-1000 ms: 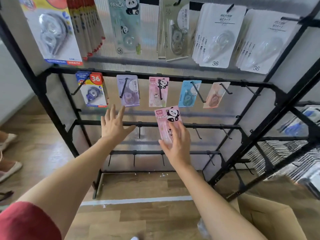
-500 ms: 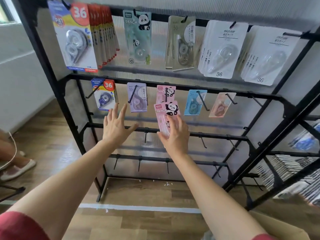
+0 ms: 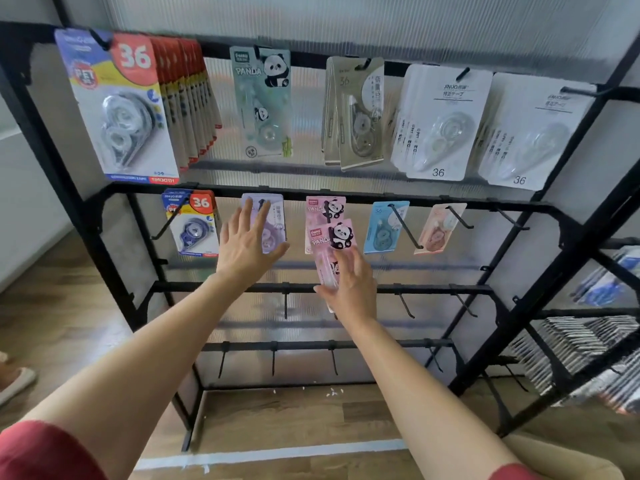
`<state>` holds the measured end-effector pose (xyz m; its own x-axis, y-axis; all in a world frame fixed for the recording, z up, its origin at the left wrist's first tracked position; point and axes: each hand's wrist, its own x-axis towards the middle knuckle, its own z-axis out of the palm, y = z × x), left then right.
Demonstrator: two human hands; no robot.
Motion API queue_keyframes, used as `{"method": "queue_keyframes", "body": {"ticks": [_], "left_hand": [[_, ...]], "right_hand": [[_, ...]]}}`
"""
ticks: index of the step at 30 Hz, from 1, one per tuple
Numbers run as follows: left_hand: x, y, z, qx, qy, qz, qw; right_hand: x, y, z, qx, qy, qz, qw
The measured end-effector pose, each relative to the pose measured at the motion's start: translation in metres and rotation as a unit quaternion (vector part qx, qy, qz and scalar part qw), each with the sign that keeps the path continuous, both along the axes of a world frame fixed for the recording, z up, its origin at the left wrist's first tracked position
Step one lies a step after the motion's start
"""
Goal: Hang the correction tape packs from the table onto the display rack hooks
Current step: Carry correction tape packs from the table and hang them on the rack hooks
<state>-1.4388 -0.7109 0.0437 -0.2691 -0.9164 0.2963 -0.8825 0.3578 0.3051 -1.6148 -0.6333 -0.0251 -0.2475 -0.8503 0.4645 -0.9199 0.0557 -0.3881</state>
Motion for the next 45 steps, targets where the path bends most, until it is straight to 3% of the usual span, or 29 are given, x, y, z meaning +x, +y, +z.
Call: {"method": "queue_keyframes", "body": {"ticks": [6,15,25,35,45], "left_hand": [[-0.011,-0.026,0.008,-0.025,-0.042,-0.022,0.999],[-0.014,-0.035,-0.004,-0.061,-0.031,-0.022,0.997],[-0.013,-0.033,-0.004,-0.044,-0.029,-0.018,0.998],[-0.011,-0.032,-0.004,-0.022,-0.028,-0.025,0.999],[0.007,0.004,-0.007,-0.062,-0.124,-0.055,0.989]], "right_hand": [[0.003,-0.024,0.005,0.044,0.008,-0.035,0.998],[0.0,-0.064,-0.002,0.083,0.029,-0.075,0.993],[-0.005,-0.098,0.006,0.088,-0.014,-0.024,0.996],[0.006,-0.063,0.0,0.169,0.047,-0.058,0.983],[0.005,0.003,-0.011,0.236,0.079,-0.057,0.967]]}}
